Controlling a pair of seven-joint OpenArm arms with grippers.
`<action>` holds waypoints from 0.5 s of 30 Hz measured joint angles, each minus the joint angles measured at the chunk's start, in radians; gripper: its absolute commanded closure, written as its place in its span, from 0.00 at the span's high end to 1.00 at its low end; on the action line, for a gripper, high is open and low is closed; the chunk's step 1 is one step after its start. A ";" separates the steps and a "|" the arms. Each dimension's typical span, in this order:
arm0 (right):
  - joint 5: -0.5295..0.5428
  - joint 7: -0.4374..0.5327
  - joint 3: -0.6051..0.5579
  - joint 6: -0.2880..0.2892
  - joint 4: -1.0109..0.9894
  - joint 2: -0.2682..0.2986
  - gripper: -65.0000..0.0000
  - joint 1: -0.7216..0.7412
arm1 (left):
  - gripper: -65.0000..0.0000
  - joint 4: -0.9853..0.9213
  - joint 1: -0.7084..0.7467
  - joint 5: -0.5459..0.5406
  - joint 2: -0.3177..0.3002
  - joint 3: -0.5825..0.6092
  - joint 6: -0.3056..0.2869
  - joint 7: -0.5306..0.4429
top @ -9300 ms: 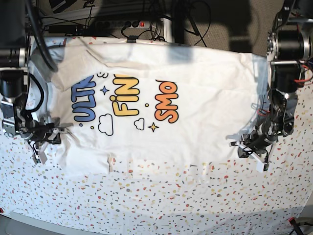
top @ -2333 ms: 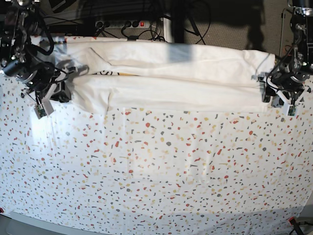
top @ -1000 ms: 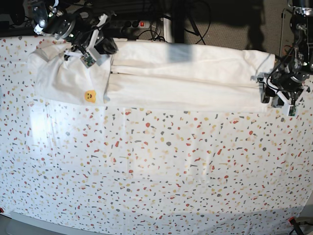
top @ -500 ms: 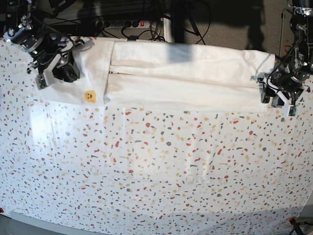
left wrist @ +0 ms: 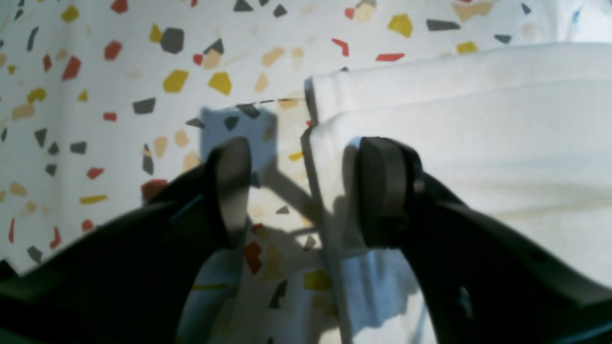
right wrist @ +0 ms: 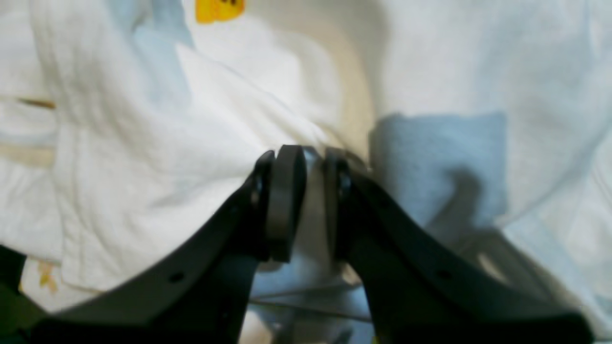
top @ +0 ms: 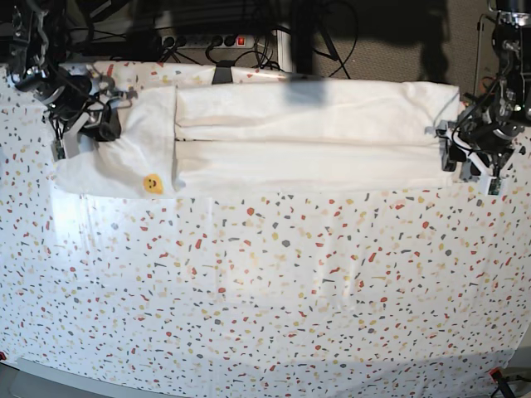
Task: Fold the T-shirt properly
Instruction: 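Grasp the strip's other end with the left gripper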
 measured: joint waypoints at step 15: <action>0.026 -0.015 0.003 -0.002 -0.022 0.005 0.19 0.053 | 0.53 0.000 -0.001 -0.021 0.000 -0.041 0.000 0.049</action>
